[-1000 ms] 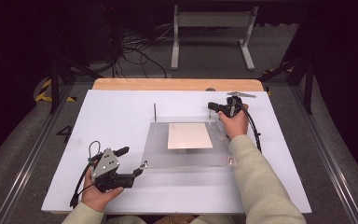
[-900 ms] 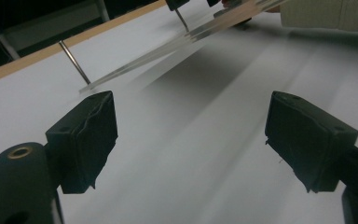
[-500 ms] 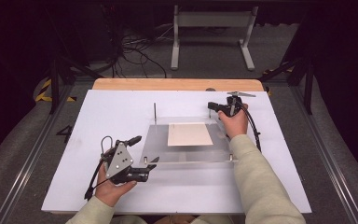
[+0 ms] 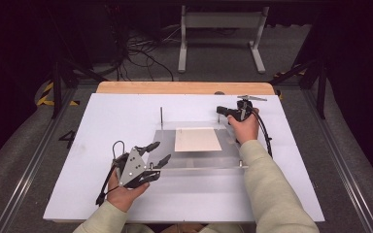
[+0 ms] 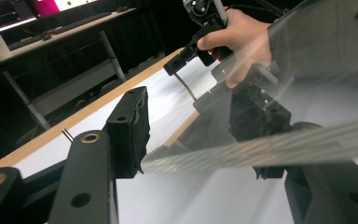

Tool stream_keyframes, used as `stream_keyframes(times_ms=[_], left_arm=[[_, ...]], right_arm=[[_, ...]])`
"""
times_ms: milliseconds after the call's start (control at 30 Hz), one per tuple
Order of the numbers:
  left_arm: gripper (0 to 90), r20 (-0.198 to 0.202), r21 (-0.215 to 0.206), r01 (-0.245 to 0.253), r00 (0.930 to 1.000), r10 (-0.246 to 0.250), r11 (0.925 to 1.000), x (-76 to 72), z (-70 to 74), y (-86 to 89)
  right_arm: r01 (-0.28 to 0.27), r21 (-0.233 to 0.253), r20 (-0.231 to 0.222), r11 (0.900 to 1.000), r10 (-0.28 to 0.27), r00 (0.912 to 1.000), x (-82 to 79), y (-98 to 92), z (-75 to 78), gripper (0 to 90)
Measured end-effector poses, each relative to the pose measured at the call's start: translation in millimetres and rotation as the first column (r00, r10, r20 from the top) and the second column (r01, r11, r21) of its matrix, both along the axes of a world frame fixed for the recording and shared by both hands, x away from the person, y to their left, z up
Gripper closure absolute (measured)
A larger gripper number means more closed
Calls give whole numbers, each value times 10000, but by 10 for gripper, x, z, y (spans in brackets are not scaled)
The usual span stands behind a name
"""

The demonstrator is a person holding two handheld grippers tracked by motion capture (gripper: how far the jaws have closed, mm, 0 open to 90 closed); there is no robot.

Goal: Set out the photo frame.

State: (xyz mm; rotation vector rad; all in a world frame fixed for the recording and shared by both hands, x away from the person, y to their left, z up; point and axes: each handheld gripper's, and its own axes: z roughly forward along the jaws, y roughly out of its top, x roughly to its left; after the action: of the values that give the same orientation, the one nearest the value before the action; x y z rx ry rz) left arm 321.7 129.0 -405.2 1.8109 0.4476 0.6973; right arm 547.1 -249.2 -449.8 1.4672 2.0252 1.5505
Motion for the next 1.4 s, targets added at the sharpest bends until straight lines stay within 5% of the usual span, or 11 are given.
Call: stream_keyframes(times_ms=[367, 500, 600, 767, 900, 1133, 1400], left_arm=[[481, -127, 51, 79, 9999, -79, 10000, 29, 33, 30], [480, -158, 75, 91, 9998, -90, 9999, 45, 47, 40], [480, -170, 48, 120, 9998, -119, 9999, 58, 55, 43], [480, -224, 72, 183, 9996, -181, 9998, 81, 78, 50], [480, -204, 190, 190, 9996, -186, 9996, 106, 91, 51], [479, -535, 361, 216, 9984, -196, 9991, 150, 93, 51], [481, -476, 285, 221, 9987, -207, 9994, 174, 116, 52]], right_arm=[[31, -87, -80, 10000, -31, 10000, -15, 3, 34, 831], [193, -492, 7, 9986, -193, 9998, -45, -31, 73, 688], [226, -578, 667, 9981, -187, 9976, -119, -98, 160, 620], [207, -1292, 1937, 9914, 48, 9810, -301, -221, 338, 588], [41, -1564, 2381, 9877, 336, 9707, -485, -308, 461, 586], [-260, -1482, 2701, 9886, 658, 9606, -763, -390, 567, 579], [-1078, -1599, 3115, 9812, 1538, 9377, -1270, -452, 628, 545]])
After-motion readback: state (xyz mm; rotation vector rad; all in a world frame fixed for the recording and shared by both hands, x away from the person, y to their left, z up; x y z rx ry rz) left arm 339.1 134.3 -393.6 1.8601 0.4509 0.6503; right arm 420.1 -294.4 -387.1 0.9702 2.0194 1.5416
